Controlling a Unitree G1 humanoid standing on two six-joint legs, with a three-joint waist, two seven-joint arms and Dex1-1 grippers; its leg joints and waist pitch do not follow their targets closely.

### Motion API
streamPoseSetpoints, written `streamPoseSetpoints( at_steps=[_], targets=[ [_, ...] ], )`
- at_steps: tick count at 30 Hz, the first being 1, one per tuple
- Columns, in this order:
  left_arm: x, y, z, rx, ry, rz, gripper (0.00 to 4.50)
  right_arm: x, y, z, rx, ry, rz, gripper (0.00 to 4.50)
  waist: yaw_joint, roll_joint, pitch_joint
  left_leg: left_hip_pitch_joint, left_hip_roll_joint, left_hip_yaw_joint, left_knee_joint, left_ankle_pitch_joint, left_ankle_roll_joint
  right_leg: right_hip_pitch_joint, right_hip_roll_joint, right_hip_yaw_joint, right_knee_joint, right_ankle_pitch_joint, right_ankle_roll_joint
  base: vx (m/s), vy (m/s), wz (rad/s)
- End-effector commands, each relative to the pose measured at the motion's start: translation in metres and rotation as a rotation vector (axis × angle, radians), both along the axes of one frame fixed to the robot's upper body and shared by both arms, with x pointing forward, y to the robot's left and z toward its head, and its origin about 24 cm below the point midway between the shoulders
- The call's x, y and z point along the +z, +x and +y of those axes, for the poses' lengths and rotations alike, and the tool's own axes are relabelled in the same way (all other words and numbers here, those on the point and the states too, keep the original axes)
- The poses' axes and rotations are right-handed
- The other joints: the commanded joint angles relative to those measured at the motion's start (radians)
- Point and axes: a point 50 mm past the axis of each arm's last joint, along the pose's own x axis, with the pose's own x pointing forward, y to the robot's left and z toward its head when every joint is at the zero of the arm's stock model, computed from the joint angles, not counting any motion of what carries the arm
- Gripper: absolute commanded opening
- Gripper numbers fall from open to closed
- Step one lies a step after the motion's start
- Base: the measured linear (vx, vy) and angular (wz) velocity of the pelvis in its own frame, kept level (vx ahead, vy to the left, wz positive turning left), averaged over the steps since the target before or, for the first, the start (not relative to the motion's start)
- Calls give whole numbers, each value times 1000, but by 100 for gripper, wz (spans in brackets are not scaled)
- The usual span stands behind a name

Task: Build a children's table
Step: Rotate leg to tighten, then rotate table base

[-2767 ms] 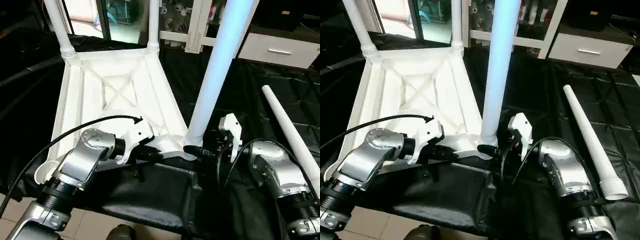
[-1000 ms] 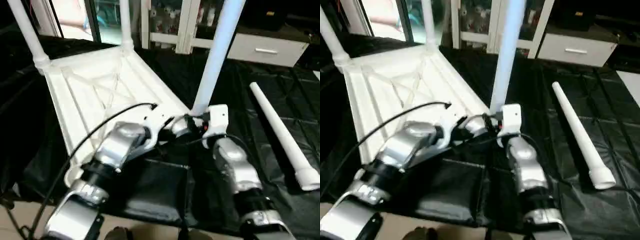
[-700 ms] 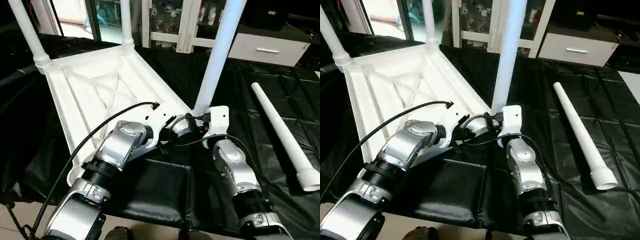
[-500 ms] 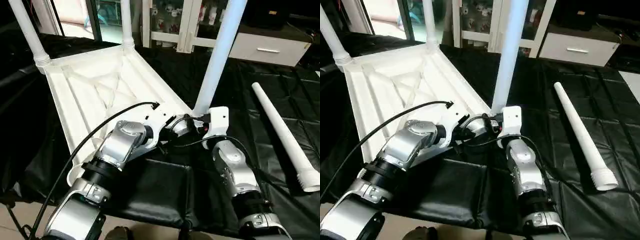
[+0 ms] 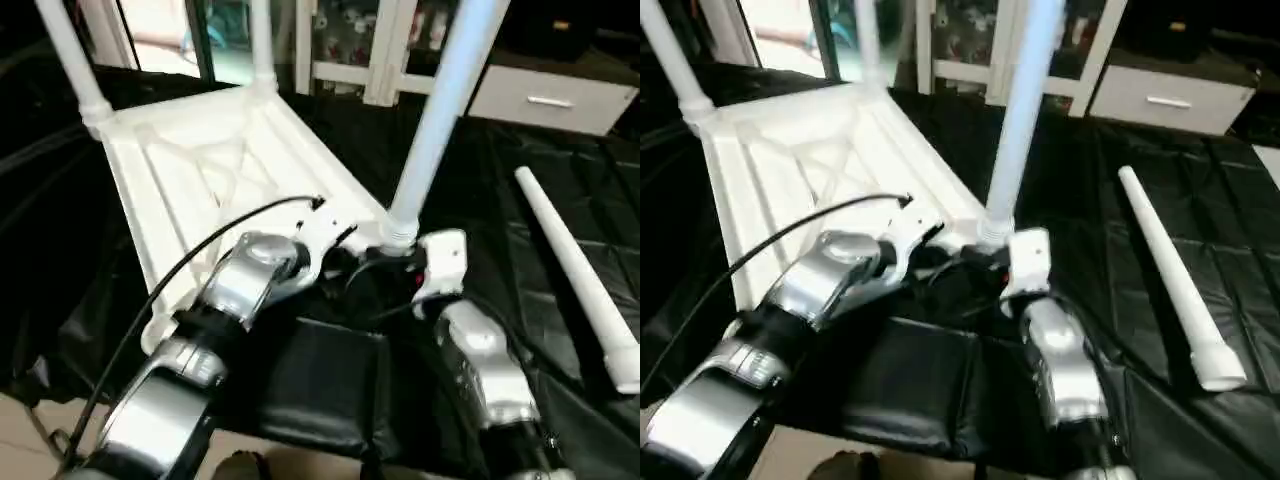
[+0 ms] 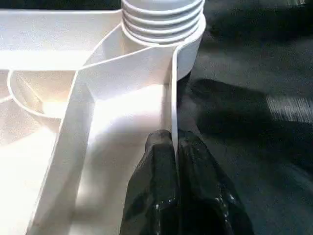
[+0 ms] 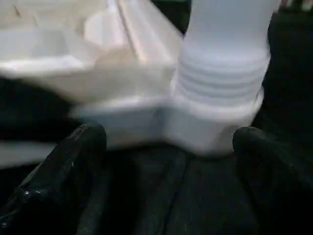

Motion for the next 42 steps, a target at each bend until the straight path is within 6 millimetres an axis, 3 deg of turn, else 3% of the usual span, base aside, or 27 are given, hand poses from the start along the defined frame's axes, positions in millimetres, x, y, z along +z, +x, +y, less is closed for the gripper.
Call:
streamPoseSetpoints(
  at_steps=[1, 6, 7, 10, 12, 16, 19, 21, 25, 28, 31, 32, 35, 36, 37, 38, 42],
  targets=[
    [32, 10, -11, 6, -125, -163, 0, 6, 0, -14, -58, -28, -23, 448, -2, -9, -80, 25, 39, -24, -75, -309, 34, 49, -46, 29, -76, -325, -160, 0, 0, 0],
    [35, 16, -18, 46, -174, -170, 0, 10, -5, -24, -88, -33, -31, 448, 1, -10, -84, 23, 37, -20, -67, -250, 74, 54, -46, 27, -68, -247, -186, 0, 0, 0],
    [35, 17, -19, 47, -182, -166, 44, 10, -5, -25, -90, -36, -29, 450, 3, -10, -85, 23, 38, -21, -65, -233, 82, 57, -48, 26, -64, -228, -195, 0, 0, 0],
    [35, 19, -21, 75, -222, -145, 44, 10, -6, -26, -92, -40, -26, 450, 5, -10, -86, 23, 37, -19, -60, -204, 103, 59, -48, 25, -60, -174, -227, 0, 0, 0],
    [35, 20, -22, 94, -238, -140, 76, 10, -6, -27, -94, -39, -20, 450, 7, -11, -87, 25, 41, -18, -58, -183, 120, 58, -45, 23, -52, -119, -254, 0, 0, 0],
    [27, 19, -22, 90, -196, -134, 106, 7, -6, -25, -92, -49, -6, 450, 5, -15, -80, 25, 40, -17, -61, -215, 121, 57, -47, 24, -60, -186, -238, 0, 0, 0],
    [26, 20, -20, 103, -204, -133, 132, 8, -6, -24, -86, -51, -5, 450, 5, -14, -78, 28, 41, -19, -65, -257, 97, 55, -50, 24, -70, -270, -208, 0, 0, 0],
    [29, 22, -16, 105, -214, -159, 136, 10, -6, -22, -71, -49, -14, 450, 6, -8, -79, 28, 42, -22, -67, -266, 86, 55, -50, 24, -69, -271, -205, 0, 0, 0],
    [36, 15, 2, -16, -237, -176, 177, 19, -9, -16, 46, -5, -44, 450, 3, -5, -77, 24, 48, -25, -71, -268, 89, 59, -51, 25, -62, -224, -224, 0, 0, 0],
    [39, -9, 31, -177, -209, -154, 212, 31, -15, -17, 130, 29, -67, 450, 5, 1, -80, 29, 55, -24, -71, -235, 97, 61, -50, 27, -48, -153, -255, 0, 0, 0],
    [40, -20, 45, -211, -190, -126, 212, 35, -17, -18, 165, 31, -72, 450, 1, 8, -77, 33, 54, -18, -71, -231, 86, 53, -41, 28, -44, -138, -268, 0, 0, 0],
    [41, -33, 65, -259, -153, -79, 212, 38, -22, -16, 232, 29, -70, 450, 4, 11, -72, 37, 56, -19, -76, -274, 67, 49, -43, 29, -49, -186, -260, 0, 0, 0],
    [43, -51, 87, -325, -92, -29, 212, 42, -28, -13, 322, 29, -63, 450, -1, 17, -60, 41, 57, -25, -93, -390, 2, 42, -38, 31, -57, -313, -209, 0, 0, 0],
    [44, -58, 101, -347, -53, -9, 212, 45, -32, -12, 375, 24, -62, 450, 0, 22, -56, 50, 53, -23, -93, -440, -22, 28, -34, 33, -64, -362, -189, 0, 0, 0],
    [44, -58, 101, -347, -53, -9, 212, 45, -32, -12, 375, 24, -62, 450, -2, 19, -55, 51, 53, -25, -95, -461, -29, 29, -35, 34, -67, -380, -181, 0, 0, 0],
    [48, -64, 115, -346, -23, 15, 212, 47, -35, -11, 418, 16, -58, 450, -2, 19, -54, 46, 53, -29, -97, -468, -41, 32, -38, 35, -66, -396, -165, 0, 0, 0],
    [57, -79, 143, -343, 50, 115, 212, 48, -42, -9, 487, 17, -44, 450, -4, 22, -51, 47, 50, -29, -98, -482, -56, 26, -41, 38, -68, -433, -150, 0, 0, 0]
  ],
)
